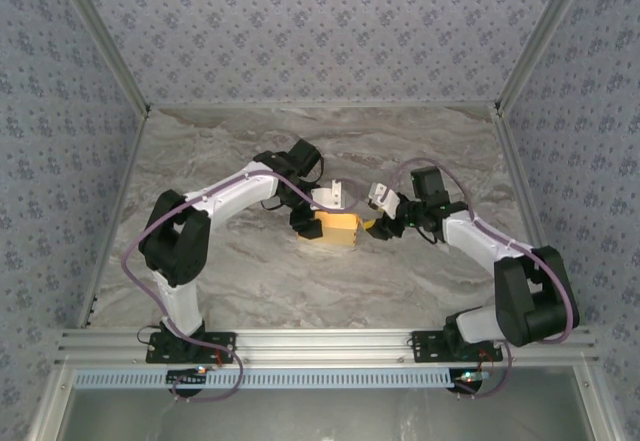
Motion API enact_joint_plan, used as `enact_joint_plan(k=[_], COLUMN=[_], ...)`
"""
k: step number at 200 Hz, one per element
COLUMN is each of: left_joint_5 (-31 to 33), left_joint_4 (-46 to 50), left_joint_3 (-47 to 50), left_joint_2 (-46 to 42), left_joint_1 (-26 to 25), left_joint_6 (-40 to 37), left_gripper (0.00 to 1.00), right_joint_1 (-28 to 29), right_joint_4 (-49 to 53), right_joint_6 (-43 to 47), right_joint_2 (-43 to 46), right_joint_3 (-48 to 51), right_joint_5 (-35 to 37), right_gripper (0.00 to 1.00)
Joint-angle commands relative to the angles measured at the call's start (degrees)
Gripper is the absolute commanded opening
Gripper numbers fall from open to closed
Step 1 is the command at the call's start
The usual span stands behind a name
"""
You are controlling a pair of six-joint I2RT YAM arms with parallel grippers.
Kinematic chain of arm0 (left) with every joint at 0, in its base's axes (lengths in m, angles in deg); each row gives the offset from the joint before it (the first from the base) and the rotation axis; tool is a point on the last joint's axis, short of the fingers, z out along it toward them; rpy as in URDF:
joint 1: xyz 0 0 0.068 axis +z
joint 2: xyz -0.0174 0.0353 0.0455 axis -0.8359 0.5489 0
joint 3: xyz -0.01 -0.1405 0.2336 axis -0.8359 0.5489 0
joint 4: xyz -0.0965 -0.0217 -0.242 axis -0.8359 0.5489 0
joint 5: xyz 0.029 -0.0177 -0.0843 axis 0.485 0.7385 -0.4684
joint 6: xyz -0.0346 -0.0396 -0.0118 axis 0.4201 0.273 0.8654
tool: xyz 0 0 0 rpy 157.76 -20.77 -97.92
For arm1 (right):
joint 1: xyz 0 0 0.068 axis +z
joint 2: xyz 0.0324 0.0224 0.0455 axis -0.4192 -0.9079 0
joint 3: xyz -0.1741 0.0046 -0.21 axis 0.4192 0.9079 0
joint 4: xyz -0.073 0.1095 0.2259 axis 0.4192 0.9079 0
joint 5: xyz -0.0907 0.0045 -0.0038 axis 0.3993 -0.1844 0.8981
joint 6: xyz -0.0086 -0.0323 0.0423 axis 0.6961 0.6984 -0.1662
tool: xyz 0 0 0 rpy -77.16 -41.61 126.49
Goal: Fold the paper box
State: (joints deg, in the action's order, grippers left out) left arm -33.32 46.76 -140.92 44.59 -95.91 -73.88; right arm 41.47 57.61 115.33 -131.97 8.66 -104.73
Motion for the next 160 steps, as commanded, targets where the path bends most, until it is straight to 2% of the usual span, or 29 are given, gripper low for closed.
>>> enact_joint_plan(k=[1, 27, 68, 101, 126, 160], left_joint_5=[-2.10, -1.37, -1.27, -1.14, -0.60, -0.67], left_joint_4=[-0.62, -0.91, -1.49, -1.59, -1.41, -0.93], left_joint_3=[0.58, 0.67, 0.79, 0.85, 1.15, 1.77], left_joint_2=[-0.75, -0.42, -0.39, -0.32, -0.39, -1.18], left_joint_1=[-0.04, -0.60, -0.80, -0.85, -0.83, -0.96], left_joint_6=[-1.41, -1.85, -1.71, -1.33, -1.68, -3.23], left_gripper=[0.68, 0.64, 0.60, 0.59, 0.60, 0.61], right_joint_1=[0.78, 1.50, 2.13, 2.30, 1.32, 0.35], right_joint_4=[-0.85, 0.86, 8.95, 10.32, 12.67, 14.54], right_joint_6=[2.52, 3.86, 7.52, 8.36, 9.19, 11.11], right_joint_2=[-0.76, -1.61, -3.59, -4.21, -4.23, -4.48], right_joint_3=[-2.56, -4.48, -8.50, -9.34, -10.02, -10.73], right_joint_5=[-2.31, -4.92, -7.47, -8.15, -11.31, -12.63], right_gripper=[0.55, 0.54, 0.53, 0.53, 0.57, 0.56])
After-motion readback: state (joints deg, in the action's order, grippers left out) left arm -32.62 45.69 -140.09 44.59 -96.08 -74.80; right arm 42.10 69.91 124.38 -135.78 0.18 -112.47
